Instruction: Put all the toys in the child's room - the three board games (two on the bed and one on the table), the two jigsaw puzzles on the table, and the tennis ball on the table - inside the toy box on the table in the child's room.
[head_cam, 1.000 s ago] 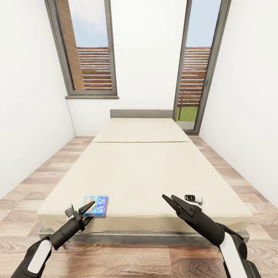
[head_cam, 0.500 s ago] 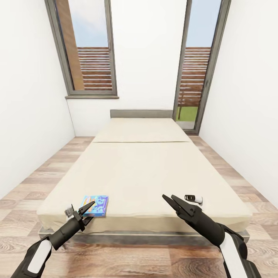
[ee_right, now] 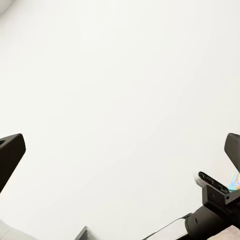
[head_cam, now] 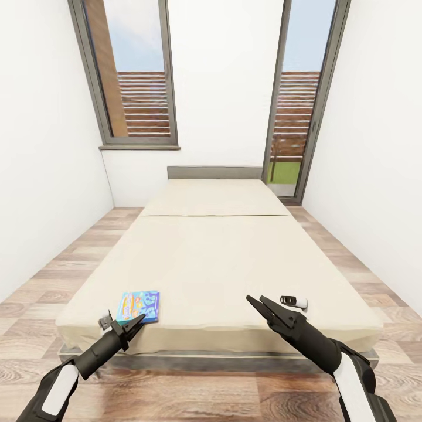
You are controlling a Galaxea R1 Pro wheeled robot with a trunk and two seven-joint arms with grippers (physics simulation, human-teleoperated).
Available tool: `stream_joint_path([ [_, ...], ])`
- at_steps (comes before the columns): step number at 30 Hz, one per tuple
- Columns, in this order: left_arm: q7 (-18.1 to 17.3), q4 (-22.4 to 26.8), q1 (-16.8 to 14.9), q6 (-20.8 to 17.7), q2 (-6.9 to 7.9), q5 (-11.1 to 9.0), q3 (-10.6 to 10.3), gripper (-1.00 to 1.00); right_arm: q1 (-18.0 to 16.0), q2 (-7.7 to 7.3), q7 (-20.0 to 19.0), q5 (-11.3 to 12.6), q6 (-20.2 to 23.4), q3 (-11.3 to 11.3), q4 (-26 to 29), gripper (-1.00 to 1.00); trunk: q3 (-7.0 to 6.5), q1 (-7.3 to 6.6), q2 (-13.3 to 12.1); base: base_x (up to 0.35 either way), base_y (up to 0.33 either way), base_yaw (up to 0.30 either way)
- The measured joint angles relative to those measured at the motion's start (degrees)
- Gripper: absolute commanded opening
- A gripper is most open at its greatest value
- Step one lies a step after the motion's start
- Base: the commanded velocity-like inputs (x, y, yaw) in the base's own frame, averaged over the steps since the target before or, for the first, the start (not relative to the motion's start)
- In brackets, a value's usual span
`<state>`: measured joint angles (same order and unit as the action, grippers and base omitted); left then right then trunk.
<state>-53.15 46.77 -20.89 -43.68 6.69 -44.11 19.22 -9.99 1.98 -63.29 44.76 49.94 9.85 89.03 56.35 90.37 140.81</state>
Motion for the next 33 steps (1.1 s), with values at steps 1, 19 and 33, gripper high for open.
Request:
stream_joint_path([
  [1, 0.0, 0.0, 0.0, 0.0, 0.00, 0.0, 0.0, -1.00, 0.0, 0.00, 0.0, 0.0, 0.0, 0.0, 0.0, 1.00, 0.00, 0.00, 0.0, 0.000, 0.000, 0.000],
  [19, 0.2, 0.0, 0.0, 0.1, -0.01, 0.1, 0.0, -1.00, 0.0, 0.00, 0.0, 0.0, 0.0, 0.0, 0.0, 1.00, 0.00, 0.00, 0.0, 0.000, 0.000, 0.000],
  [33, 0.3, 0.0, 0.0, -0.2, 0.13, 0.0, 0.1, -1.00, 0.0, -0.13, -0.1, 0.1, 0.0, 0.0, 0.0, 1.00, -0.53, -0.66, -1.2, 0.000, 0.000, 0.000],
])
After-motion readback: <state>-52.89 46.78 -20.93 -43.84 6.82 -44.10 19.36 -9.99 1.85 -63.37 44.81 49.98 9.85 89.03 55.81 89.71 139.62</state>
